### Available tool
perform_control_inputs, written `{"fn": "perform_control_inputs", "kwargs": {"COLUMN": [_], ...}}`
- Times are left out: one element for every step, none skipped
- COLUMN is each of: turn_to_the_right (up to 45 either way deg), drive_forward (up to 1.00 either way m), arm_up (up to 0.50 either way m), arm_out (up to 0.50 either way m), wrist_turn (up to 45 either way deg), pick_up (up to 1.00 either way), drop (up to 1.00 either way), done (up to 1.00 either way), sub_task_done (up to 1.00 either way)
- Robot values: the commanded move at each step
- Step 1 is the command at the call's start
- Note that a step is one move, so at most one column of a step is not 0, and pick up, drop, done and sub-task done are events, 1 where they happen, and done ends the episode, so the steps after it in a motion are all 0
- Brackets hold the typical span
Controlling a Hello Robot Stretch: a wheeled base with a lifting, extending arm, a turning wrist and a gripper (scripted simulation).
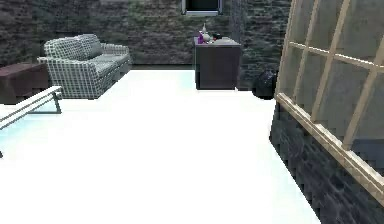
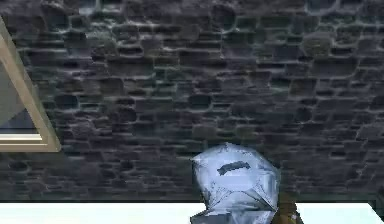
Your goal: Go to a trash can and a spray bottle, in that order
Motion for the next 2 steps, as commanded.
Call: {"fn": "perform_control_inputs", "kwargs": {"turn_to_the_right": [-33.0, 0.0], "drive_forward": [0.00, 0.20], "arm_up": [0.00, 0.00], "arm_out": [0.00, 0.00], "wrist_turn": [0.0, 0.0], "pick_up": [0.00, 0.00], "drop": [0.00, 0.00], "done": [0.00, 0.00], "sub_task_done": [0.00, 0.00]}}
